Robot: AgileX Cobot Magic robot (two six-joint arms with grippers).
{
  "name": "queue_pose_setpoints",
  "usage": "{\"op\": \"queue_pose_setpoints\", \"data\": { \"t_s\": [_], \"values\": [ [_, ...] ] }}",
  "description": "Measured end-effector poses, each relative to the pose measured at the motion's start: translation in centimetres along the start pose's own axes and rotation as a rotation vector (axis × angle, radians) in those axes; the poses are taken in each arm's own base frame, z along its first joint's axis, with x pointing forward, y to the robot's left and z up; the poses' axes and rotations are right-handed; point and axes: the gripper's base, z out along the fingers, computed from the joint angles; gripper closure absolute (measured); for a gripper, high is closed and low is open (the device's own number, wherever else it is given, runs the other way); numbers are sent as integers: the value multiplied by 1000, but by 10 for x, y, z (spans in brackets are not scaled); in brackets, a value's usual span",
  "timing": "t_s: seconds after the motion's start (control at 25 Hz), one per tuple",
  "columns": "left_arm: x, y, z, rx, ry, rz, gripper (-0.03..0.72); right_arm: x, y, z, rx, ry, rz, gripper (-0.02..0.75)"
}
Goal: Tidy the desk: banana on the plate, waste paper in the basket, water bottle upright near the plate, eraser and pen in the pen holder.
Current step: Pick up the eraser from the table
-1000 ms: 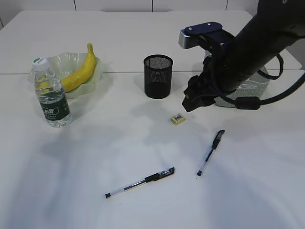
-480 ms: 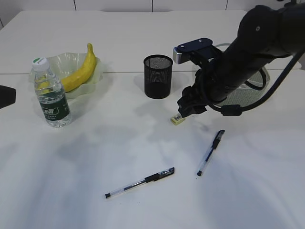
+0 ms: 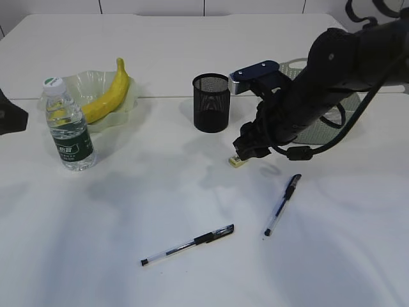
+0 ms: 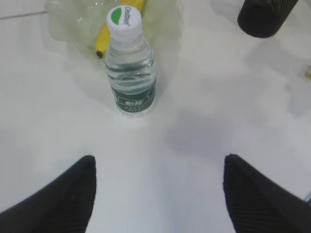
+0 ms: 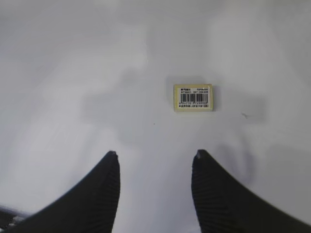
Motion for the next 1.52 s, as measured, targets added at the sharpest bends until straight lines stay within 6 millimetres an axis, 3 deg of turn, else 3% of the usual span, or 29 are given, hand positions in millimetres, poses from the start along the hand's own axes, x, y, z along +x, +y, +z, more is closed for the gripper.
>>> {"op": "queue_pose_setpoints", "data": {
  "t_s": [0.32, 0.84, 1.04, 1.52],
  "values": [
    [11, -3, 13, 22, 141, 40, 108, -6, 1, 3, 23, -52, -8, 374],
    [12, -3, 14, 24, 172, 65, 108, -22, 4, 43, -6, -18, -21, 355],
    [12, -3, 14, 24, 172, 67, 108, -18, 2, 53, 0, 15, -30, 354],
    [12, -3, 14, 23, 172, 69, 108, -17, -4, 53, 60, 33, -48, 352]
  ]
}}
